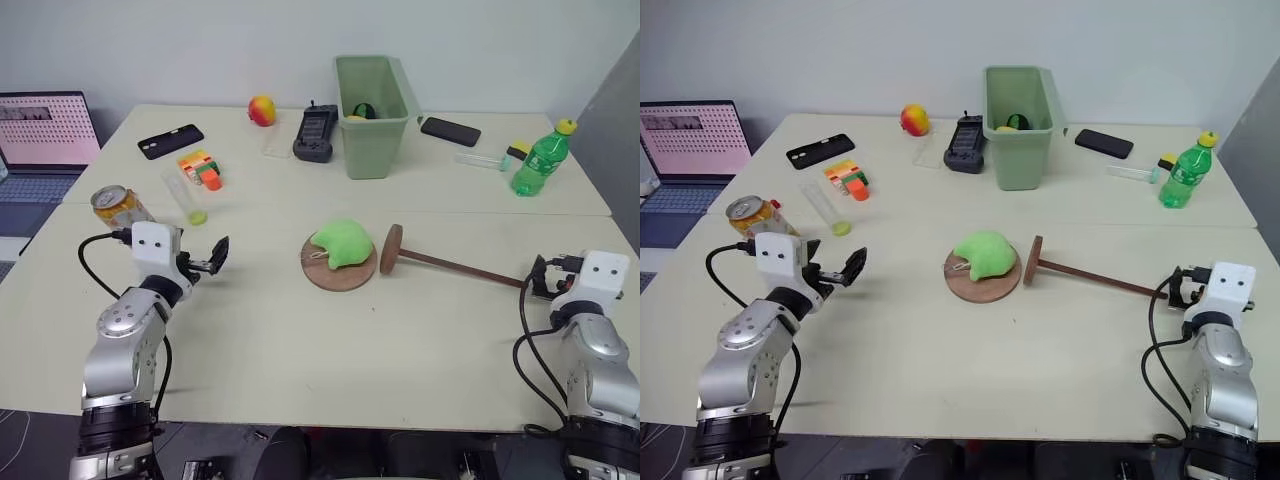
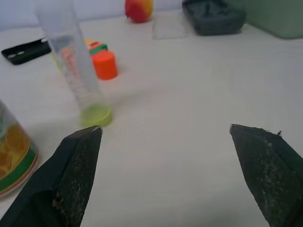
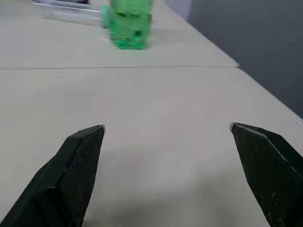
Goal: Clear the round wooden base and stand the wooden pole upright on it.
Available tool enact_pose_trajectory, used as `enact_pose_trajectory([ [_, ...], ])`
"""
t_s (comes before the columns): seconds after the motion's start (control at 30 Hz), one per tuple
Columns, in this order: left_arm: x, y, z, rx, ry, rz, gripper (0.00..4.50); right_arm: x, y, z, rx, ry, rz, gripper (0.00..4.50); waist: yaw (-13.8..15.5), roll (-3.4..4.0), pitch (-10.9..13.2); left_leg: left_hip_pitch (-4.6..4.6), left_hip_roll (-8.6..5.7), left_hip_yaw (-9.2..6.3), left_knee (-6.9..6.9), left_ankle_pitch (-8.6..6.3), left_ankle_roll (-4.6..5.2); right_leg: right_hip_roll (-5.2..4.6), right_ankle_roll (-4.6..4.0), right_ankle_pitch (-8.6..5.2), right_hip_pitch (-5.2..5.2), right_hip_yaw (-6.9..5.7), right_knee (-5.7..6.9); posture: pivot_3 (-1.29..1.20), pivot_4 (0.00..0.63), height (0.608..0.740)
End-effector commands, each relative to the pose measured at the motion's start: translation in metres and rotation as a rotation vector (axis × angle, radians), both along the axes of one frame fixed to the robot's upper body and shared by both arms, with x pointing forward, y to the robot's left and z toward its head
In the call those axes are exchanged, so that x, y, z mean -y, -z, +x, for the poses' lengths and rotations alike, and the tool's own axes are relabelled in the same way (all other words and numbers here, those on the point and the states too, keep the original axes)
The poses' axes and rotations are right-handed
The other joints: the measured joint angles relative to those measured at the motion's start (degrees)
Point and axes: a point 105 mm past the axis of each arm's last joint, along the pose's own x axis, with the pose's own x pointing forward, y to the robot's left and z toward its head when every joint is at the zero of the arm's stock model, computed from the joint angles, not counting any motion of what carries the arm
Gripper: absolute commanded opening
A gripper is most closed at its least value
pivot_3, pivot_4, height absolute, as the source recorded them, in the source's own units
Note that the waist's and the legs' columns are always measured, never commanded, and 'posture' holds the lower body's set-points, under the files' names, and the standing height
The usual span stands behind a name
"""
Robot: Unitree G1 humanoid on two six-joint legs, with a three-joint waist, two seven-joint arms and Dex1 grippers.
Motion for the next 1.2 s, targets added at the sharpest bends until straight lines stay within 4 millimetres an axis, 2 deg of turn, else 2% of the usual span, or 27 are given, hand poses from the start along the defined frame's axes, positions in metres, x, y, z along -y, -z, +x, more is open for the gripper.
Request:
enact_pose_trajectory([
  [0.03,0.051,-0.033,-0.007,0.028,0.334,-0.02,4.5,-0.052,-0.033,-0.007,0.056,-0.312,0.004,4.46,0.1,0.0,0.0,-0.02,0.0,-0.02,0.0,0.0,0.0,0.0,0.0,0.0,0.0,-0.01,-0.01,0.0,0.15,0.74],
  [0.13,0.076,-0.036,-0.006,-0.005,0.485,0.008,4.5,-0.086,-0.04,-0.019,0.049,-0.522,0.025,4.46,0.1,0.0,0.0,0.07,-0.06,-0.08,0.05,-0.02,0.04,0.1,0.0,0.0,0.15,-0.07,-0.01,0.0,0.15,0.74],
  [0.17,0.088,-0.036,-0.003,-0.012,0.556,0.048,4.5,-0.102,-0.043,-0.027,0.035,-0.624,0.028,4.46,0.1,0.0,0.0,0.19,-0.07,-0.11,0.05,-0.03,0.06,0.12,0.0,0.0,0.32,-0.1,-0.07,0.0,0.15,0.74],
  [0.27,0.116,-0.034,0.011,-0.037,0.691,0.117,4.5,-0.128,-0.049,-0.045,-0.002,-0.789,0.082,4.46,0.2,0.04,0.0,0.76,-0.11,-0.18,-0.04,-0.08,0.13,0.2,0.01,-0.02,0.94,-0.2,-0.31,0.0,0.15,0.74],
  [0.4,0.136,-0.025,0.022,-0.078,0.801,0.153,4.5,-0.144,-0.051,-0.058,-0.032,-0.871,0.096,4.46,0.1,0.03,0.0,0.79,-0.41,-0.19,0.01,-0.08,0.14,0.25,0.01,-0.02,1.02,-0.21,-0.32,0.0,0.15,0.74],
  [0.53,0.154,-0.002,0.042,-0.103,0.85,0.233,4.5,-0.157,-0.054,-0.065,-0.033,-0.886,0.103,4.46,-0.1,0.02,0.1,0.77,-0.46,-0.22,0.0,-0.09,0.17,0.27,0.01,-0.02,0.96,-0.2,-0.3,0.0,0.15,0.74],
  [0.63,0.163,0.021,0.055,-0.124,0.856,0.358,4.5,-0.162,-0.059,-0.07,-0.022,-0.885,0.107,4.46,0.0,0.0,0.1,0.74,-0.51,-0.22,0.02,-0.09,0.17,0.24,0.01,-0.02,0.96,-0.2,-0.31,0.0,0.15,0.74],
  [0.8,0.172,0.023,0.069,-0.079,0.824,0.382,4.5,-0.16,-0.062,-0.068,-0.012,-0.844,0.112,4.46,0.1,-0.03,0.1,0.69,-0.69,-0.27,0.03,-0.09,0.19,0.09,0.02,-0.03,0.96,-0.21,-0.33,0.0,0.15,0.74],
  [0.93,0.179,0.017,0.07,-0.048,0.846,0.335,3.87,-0.158,-0.062,-0.068,-0.007,-0.824,0.12,4.5,0.2,-0.04,0.1,0.68,-0.78,-0.32,0.03,-0.08,0.21,0.02,0.05,-0.04,0.96,-0.22,-0.32,0.0,0.15,0.74],
  [1.07,0.182,0.012,0.071,-0.024,0.853,0.316,2.84,-0.155,-0.059,-0.067,-0.013,-0.817,0.127,4.5,0.1,-0.04,0.1,0.67,-0.78,-0.36,0.04,-0.08,0.22,0.02,0.06,-0.04,0.96,-0.24,-0.32,0.0,0.15,0.74],
  [1.2,0.181,0.007,0.072,0.0,0.835,0.303,2.06,-0.154,-0.053,-0.067,-0.021,-0.825,0.131,4.5,0.1,-0.04,0.1,0.68,-0.78,-0.36,0.04,-0.08,0.22,0.02,0.06,-0.04,0.96,-0.23,-0.31,0.0,0.15,0.74],
])
